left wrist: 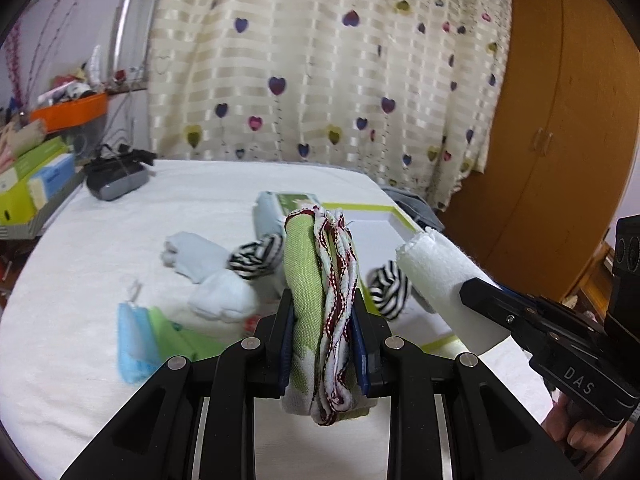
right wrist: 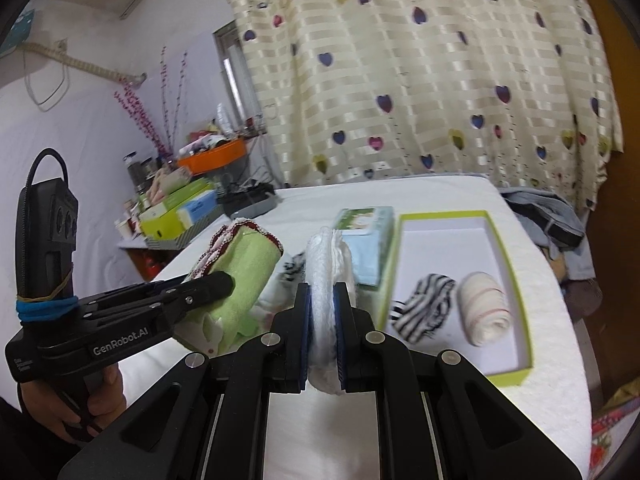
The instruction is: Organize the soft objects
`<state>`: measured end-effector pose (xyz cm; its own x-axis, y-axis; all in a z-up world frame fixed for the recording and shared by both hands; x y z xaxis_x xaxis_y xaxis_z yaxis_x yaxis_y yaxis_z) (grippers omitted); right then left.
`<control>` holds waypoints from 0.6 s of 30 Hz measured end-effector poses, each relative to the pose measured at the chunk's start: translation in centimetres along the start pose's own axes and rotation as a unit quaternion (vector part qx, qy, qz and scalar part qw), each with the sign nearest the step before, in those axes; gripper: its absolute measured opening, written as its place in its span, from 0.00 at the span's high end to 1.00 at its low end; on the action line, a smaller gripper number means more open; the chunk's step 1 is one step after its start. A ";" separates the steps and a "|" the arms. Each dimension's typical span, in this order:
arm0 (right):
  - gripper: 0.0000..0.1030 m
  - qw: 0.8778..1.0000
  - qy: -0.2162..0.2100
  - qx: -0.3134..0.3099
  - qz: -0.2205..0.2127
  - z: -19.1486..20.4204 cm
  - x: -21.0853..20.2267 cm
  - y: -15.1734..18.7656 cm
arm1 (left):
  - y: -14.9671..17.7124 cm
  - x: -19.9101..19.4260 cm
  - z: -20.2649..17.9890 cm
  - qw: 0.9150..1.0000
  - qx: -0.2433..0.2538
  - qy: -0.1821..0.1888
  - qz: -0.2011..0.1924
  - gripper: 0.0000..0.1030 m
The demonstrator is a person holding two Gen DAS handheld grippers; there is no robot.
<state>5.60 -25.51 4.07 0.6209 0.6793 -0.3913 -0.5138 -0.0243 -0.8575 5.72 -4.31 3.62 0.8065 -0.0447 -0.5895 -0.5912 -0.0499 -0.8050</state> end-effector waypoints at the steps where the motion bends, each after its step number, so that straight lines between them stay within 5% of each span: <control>1: 0.89 1.000 0.002 0.002 0.000 -0.3 -0.2 0.0 | 0.1 0.1 -0.4 1.000 0.002 0.003 0.003 0.78; 18: 0.89 0.996 0.077 0.052 0.006 -6.7 -2.9 1.4 | 0.8 3.3 -6.9 0.997 0.046 0.051 0.045 0.78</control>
<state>7.06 -32.46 1.75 0.6931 0.5589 -0.4553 -0.5758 0.0492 -0.8161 7.86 -11.35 1.52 0.7424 -0.1465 -0.6537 -0.6544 0.0502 -0.7544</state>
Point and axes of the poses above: each gripper's, at about its wrist camera, not at the fingertips, and x roughly the way its jaws point, z to its left, y to its underside, the point moved 2 cm from there along x, roughly the way its jaws point, and after that the axes turned 12 degrees about -y, right-handed, at the moved point
